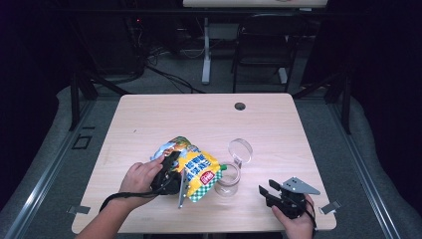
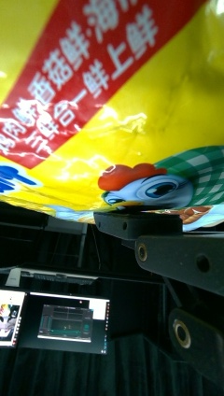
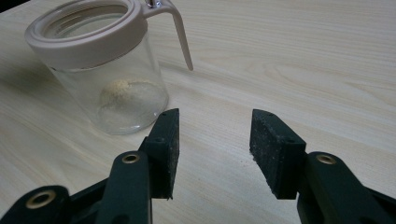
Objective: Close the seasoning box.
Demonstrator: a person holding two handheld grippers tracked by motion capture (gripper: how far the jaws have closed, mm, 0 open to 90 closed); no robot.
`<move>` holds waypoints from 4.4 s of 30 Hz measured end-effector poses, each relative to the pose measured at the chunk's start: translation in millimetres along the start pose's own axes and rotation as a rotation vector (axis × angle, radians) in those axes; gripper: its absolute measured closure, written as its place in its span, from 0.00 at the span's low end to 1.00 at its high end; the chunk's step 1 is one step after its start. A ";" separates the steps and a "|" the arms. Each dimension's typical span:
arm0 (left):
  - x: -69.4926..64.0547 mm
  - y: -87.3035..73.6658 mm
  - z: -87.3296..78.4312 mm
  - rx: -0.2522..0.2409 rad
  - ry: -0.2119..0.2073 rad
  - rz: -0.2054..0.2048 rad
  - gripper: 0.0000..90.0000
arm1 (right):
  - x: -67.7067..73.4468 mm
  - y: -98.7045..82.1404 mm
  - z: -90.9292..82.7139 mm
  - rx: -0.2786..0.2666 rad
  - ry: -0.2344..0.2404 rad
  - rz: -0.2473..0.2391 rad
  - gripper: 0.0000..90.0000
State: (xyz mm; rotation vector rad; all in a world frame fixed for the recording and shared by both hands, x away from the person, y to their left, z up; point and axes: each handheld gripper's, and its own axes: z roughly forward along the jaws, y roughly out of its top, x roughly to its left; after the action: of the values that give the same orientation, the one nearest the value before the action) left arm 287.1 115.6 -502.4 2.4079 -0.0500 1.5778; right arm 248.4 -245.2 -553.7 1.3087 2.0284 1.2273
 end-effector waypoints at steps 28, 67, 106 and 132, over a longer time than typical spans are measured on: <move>-3.9 6.0 3.7 0.023 0.010 0.093 0.73 | 0.2 0.5 -0.3 -0.004 0.004 -0.005 0.59; -5.3 9.7 4.5 0.055 0.035 0.177 0.73 | 1.2 0.4 0.7 0.015 0.021 0.000 0.59; -5.0 14.2 7.2 0.093 0.030 0.259 0.73 | 10.4 6.8 -2.2 -0.048 0.052 -0.093 0.60; 0.4 18.2 2.8 0.096 0.038 0.264 0.73 | 41.6 24.5 -2.8 -0.062 0.015 -0.275 0.79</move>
State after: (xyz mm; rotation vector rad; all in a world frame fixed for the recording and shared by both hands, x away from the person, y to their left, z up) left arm 286.6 97.4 -499.5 2.5285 -0.3027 1.7743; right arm 239.4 -205.8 -527.2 0.9565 2.0798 1.1642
